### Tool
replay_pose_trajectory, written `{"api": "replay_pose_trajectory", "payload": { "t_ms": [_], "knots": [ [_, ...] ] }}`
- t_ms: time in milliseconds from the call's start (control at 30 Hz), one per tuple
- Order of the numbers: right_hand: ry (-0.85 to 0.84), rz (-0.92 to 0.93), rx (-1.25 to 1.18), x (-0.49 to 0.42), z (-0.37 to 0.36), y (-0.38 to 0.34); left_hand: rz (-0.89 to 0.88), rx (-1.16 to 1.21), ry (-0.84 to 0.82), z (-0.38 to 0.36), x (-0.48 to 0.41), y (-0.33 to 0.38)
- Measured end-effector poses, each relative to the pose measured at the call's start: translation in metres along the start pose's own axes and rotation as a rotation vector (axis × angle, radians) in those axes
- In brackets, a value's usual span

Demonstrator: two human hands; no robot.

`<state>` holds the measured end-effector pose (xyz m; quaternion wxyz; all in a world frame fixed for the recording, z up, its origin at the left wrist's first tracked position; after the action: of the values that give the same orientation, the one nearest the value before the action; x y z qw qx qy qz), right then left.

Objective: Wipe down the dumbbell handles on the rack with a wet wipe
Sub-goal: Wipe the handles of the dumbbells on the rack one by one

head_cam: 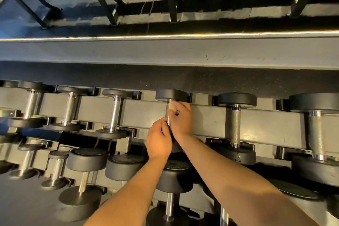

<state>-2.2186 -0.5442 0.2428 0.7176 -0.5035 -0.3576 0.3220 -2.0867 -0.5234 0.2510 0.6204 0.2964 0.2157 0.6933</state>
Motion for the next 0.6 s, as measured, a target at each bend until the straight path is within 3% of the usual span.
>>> {"api": "replay_pose_trajectory", "payload": {
  "t_ms": [300, 467, 600],
  "knots": [
    [-0.176, -0.008, -0.001, 0.023, 0.003, 0.012, 0.010, 0.038, -0.006, -0.001, -0.001, -0.004],
    [-0.057, 0.091, 0.094, 0.003, -0.002, -0.007, 0.014, 0.136, -0.068, 0.001, -0.002, -0.005],
    [-0.148, 0.034, 0.047, 0.021, -0.009, 0.009, 0.016, 0.253, -0.185, 0.008, -0.002, -0.017]
  ]
}}
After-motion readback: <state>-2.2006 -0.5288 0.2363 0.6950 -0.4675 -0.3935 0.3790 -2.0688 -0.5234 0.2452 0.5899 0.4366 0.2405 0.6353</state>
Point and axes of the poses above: each hand's wrist, its own x-axis away from the middle knuckle, its own z-axis out of the back of the hand, y = z × x, the point moved 7 cm from there along -x, towards the middle knuckle, and after that the axes turned 1 degree about -y, right-handed, at the moved point
